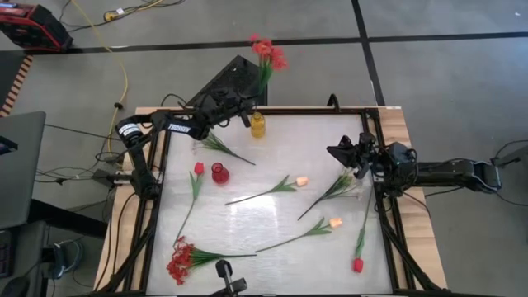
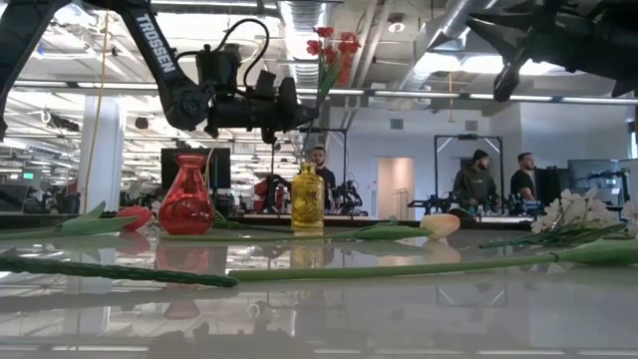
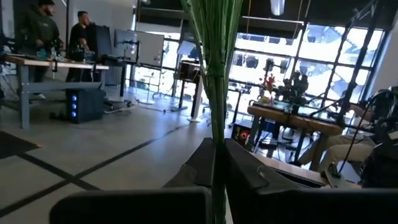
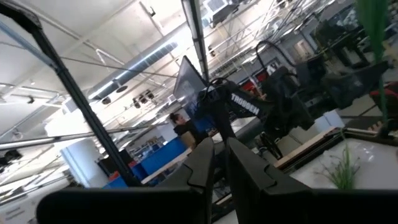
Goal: Sort flowers into vase by color
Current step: Put the top red flowers into the red flower vase
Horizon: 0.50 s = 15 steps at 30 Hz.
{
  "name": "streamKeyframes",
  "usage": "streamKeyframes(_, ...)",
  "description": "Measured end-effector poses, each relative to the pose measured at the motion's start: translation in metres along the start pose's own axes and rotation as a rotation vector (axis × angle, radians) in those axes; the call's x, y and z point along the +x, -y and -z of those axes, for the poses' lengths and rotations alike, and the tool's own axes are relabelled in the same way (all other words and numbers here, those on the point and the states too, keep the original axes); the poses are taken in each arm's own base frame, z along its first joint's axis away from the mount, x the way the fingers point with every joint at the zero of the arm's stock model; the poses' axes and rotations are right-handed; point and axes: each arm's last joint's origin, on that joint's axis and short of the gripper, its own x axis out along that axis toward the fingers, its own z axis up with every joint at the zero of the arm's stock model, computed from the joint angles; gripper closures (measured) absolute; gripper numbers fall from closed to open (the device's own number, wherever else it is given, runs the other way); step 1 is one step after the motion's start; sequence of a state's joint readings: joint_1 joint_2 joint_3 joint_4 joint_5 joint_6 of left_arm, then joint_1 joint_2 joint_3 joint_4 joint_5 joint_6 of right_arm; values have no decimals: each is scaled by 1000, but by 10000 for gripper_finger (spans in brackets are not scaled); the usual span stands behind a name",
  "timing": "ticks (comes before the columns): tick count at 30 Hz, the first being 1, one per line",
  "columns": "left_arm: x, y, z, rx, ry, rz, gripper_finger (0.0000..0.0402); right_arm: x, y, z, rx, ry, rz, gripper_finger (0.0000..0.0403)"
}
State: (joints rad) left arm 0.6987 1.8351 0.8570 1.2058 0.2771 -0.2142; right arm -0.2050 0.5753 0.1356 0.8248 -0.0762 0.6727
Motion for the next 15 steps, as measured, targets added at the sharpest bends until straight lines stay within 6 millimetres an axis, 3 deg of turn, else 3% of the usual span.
streamKeyframes(4,0,2,-4,-18,32,50,401,0,1,0,0,2,12,332)
streamKeyframes(9,-7,16,-33,-102,159,203,401,3,-1,1,-3,-12,7,332)
streamKeyframes(15,-42,52,-49,-161,151,338,401,25,-14,-1,-77,-59,-42,332)
